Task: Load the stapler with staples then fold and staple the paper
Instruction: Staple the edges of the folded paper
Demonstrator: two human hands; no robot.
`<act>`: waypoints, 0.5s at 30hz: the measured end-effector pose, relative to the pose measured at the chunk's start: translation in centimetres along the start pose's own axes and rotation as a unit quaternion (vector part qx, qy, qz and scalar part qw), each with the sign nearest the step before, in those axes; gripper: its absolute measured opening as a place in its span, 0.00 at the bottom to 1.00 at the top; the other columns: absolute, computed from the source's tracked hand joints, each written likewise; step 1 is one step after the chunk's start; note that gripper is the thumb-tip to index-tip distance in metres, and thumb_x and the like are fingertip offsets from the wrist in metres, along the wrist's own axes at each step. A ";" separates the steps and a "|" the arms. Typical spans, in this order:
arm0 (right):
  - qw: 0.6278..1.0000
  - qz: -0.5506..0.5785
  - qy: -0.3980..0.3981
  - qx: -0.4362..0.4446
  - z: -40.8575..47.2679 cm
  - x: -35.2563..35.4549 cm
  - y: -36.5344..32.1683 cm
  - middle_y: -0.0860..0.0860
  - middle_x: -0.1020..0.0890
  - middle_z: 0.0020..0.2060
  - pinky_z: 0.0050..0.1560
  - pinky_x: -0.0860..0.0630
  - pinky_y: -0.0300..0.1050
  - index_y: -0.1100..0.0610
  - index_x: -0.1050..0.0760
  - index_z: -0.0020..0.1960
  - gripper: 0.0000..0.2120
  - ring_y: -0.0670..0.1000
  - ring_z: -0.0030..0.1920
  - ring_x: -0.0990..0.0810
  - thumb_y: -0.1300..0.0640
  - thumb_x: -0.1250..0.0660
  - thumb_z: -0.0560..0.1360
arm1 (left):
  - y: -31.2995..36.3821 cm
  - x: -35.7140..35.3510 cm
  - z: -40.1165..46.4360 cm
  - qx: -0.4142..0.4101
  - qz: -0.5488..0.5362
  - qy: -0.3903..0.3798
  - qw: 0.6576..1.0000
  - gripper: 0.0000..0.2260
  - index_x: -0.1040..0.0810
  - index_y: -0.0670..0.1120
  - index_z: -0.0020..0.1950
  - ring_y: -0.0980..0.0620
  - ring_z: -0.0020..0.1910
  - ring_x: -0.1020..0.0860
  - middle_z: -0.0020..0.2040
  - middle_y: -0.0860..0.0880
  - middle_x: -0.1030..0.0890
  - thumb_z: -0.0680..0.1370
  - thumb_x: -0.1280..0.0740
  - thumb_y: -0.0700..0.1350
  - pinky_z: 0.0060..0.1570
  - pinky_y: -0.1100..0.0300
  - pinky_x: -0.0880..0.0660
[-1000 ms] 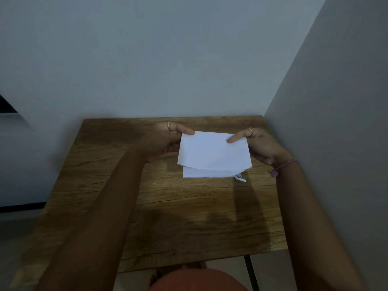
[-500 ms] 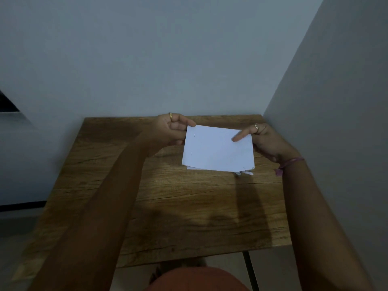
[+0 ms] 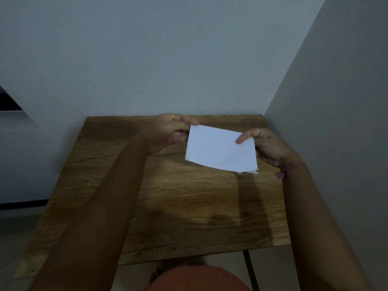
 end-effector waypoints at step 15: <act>0.991 0.126 -0.038 -0.015 0.3 0.2 2.0 0.54 0.15 0.52 0.42 0.18 0.40 0.55 0.15 0.47 0.18 0.52 0.51 0.16 0.66 0.44 0.79 | -0.2 1.3 0.7 0.007 0.009 0.119 0.993 0.08 0.20 0.41 0.49 0.52 0.44 0.15 0.41 0.48 0.13 0.71 0.26 0.35 0.36 0.65 0.20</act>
Point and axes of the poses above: each hand's wrist, its own z-axis towards the middle knuckle, its own x-axis out of the back of the hand, y = z × x, the point moved 10 cm from there along z, towards the middle knuckle
